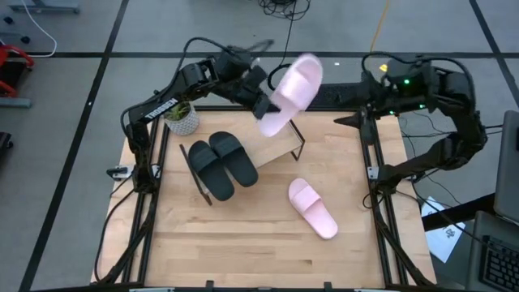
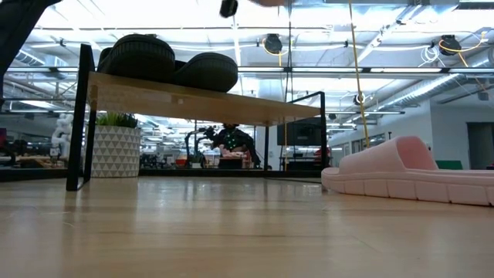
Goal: Pick and place slides into the shelf
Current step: Put the top pink slide on the shelf
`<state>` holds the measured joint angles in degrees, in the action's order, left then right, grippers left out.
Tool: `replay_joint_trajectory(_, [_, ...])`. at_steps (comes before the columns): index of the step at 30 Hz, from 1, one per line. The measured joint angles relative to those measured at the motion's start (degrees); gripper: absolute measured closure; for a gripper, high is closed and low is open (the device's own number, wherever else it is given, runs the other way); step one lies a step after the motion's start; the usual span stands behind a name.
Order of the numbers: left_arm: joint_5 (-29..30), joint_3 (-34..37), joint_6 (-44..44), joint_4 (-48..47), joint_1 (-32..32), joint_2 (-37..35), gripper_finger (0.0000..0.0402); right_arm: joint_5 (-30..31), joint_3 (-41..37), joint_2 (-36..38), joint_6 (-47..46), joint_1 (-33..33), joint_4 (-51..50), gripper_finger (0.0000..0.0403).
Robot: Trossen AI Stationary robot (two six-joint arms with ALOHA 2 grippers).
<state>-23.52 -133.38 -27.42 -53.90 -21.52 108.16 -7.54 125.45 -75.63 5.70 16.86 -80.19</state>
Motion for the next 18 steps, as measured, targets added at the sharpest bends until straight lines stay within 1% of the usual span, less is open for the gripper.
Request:
replay_joint_trajectory(4, [0.0, -0.1, -2.0, 13.9, 0.0, -0.3, 0.0353, 0.9, -3.1, 1.5, -1.0, 0.0, 0.1, 0.0213])
replay_joint_trajectory(7, [0.6, -0.1, -3.2, 22.3, 0.1, -0.3, 0.0353, 5.0, -5.7, 2.2, -0.8, 0.0, 0.5, 0.0217])
replay_joint_trajectory(9, [3.4, -0.1, -2.9, 26.0, 0.6, -0.3, 0.0353, 7.8, -7.5, 2.6, -0.4, 0.0, 1.8, 0.0219])
replay_joint_trajectory(13, [9.5, -0.1, -1.1, 27.3, 1.7, -0.2, 0.0353, 14.9, -11.0, 3.2, 3.1, 0.0, 6.7, 0.0219])
replay_joint_trajectory(18, [11.8, 0.2, -0.8, 27.1, 2.6, 0.0, 0.0353, 23.4, -13.8, 3.9, 9.8, 0.0, 18.6, 0.0218])
